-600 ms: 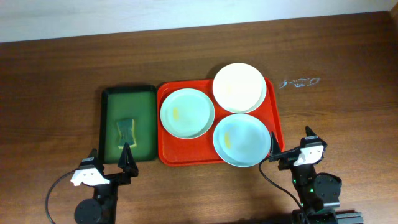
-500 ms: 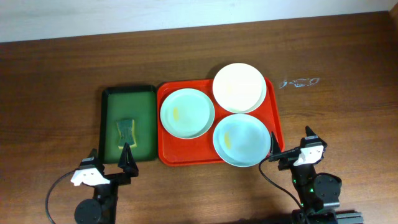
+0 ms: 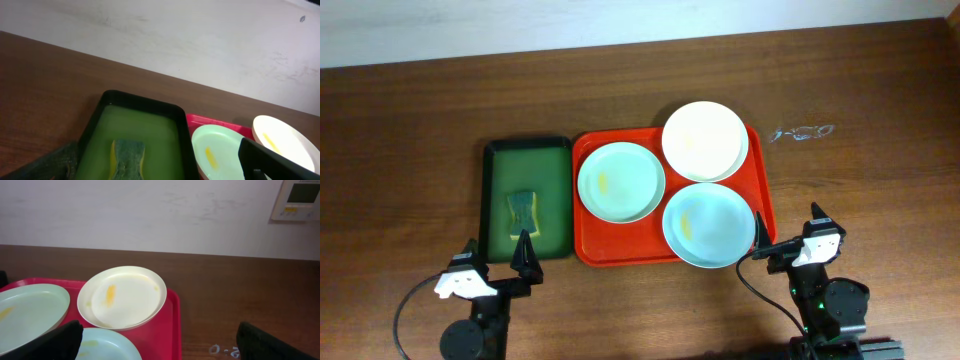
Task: Clean dirty plates on tray and stack at the side
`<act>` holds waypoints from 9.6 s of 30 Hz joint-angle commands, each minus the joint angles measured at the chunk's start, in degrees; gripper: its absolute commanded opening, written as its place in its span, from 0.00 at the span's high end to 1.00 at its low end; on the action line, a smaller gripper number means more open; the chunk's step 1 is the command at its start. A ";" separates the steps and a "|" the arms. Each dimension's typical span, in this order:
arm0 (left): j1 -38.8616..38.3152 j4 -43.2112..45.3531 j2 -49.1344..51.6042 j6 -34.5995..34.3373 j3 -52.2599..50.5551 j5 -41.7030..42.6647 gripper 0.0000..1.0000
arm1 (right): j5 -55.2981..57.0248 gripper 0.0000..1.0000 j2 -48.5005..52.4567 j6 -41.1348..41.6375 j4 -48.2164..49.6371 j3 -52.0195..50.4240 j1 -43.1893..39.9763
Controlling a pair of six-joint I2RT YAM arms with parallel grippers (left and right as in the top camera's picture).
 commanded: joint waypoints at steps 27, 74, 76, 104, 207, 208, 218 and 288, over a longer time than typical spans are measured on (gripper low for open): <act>-0.26 -0.11 -0.07 0.09 -0.31 -0.42 0.01 | 0.28 0.01 -0.07 0.63 -0.28 -0.31 -0.44; -0.26 -0.13 -0.07 0.07 -0.31 -0.42 0.01 | 0.28 0.02 -0.07 0.63 -0.28 -0.31 -0.44; -0.26 -0.13 -0.07 0.07 -0.31 -0.42 0.01 | 0.28 0.02 -0.07 0.63 -0.28 -0.31 -0.44; -0.28 0.04 -0.07 0.04 -0.31 -0.48 0.01 | 0.28 0.02 -0.07 0.63 -0.28 -0.31 -0.44; -9.99 -74.01 97.31 6.12 89.33 -5.81 0.15 | 0.07 0.67 113.98 26.27 -35.85 79.69 25.22; -9.99 -74.01 97.31 6.12 89.33 -5.81 0.15 | 0.04 0.67 114.27 26.25 -35.34 79.69 25.22; -9.99 -74.01 97.31 6.12 89.33 -5.81 0.16 | -0.35 0.75 116.76 30.27 -32.96 79.62 26.51; -9.99 -42.97 96.76 11.52 75.30 -13.55 1.00 | -1.60 0.96 118.09 30.21 -34.25 79.65 26.56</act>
